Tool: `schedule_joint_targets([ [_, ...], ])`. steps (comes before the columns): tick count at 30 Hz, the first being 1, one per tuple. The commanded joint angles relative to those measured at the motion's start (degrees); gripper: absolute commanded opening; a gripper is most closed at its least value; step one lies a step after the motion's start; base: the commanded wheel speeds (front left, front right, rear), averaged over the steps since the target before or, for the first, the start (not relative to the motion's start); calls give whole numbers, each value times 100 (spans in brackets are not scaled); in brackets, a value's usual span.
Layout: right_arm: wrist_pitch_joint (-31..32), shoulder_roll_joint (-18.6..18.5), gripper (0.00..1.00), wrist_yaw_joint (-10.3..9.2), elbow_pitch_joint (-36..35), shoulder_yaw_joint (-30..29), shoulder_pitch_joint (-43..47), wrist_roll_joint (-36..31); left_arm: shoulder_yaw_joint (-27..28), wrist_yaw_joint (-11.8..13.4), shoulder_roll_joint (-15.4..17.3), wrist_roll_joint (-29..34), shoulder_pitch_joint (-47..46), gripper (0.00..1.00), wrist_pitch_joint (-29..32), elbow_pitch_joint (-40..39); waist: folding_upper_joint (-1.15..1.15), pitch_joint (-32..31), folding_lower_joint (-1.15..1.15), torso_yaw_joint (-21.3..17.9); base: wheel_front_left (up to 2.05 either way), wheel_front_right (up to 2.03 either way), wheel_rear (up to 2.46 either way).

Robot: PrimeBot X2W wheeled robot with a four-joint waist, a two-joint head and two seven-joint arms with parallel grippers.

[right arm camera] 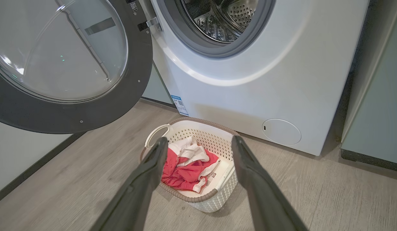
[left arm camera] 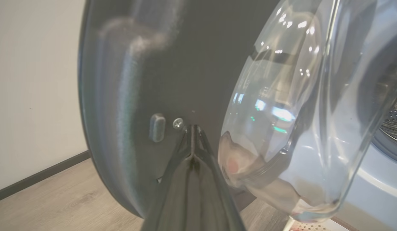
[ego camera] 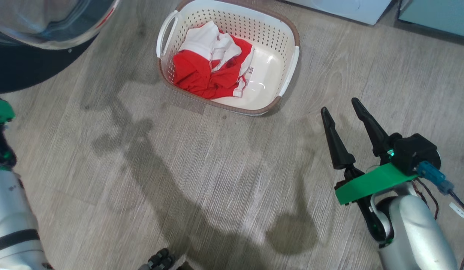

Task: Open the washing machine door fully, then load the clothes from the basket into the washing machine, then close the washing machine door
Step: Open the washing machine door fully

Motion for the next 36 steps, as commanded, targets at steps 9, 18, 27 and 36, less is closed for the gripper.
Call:
schedule_joint_targets([
  [9,112,-26,100,0,-386,136,11,-79,419,-80,528,285,-320,0,-29,31,0,164,-1,45,0,0,0],
  [18,112,-24,100,0,-334,152,42,-40,505,-142,441,524,-271,0,-29,33,0,-52,-1,37,0,0,0],
  [27,-132,40,100,0,1,197,52,165,223,-284,188,841,103,0,-29,-193,0,-673,-1,-76,0,0,0],
  [36,-435,82,100,0,478,64,53,419,-324,-433,-146,1069,800,0,-29,-694,0,-1581,-1,-448,0,0,0],
])
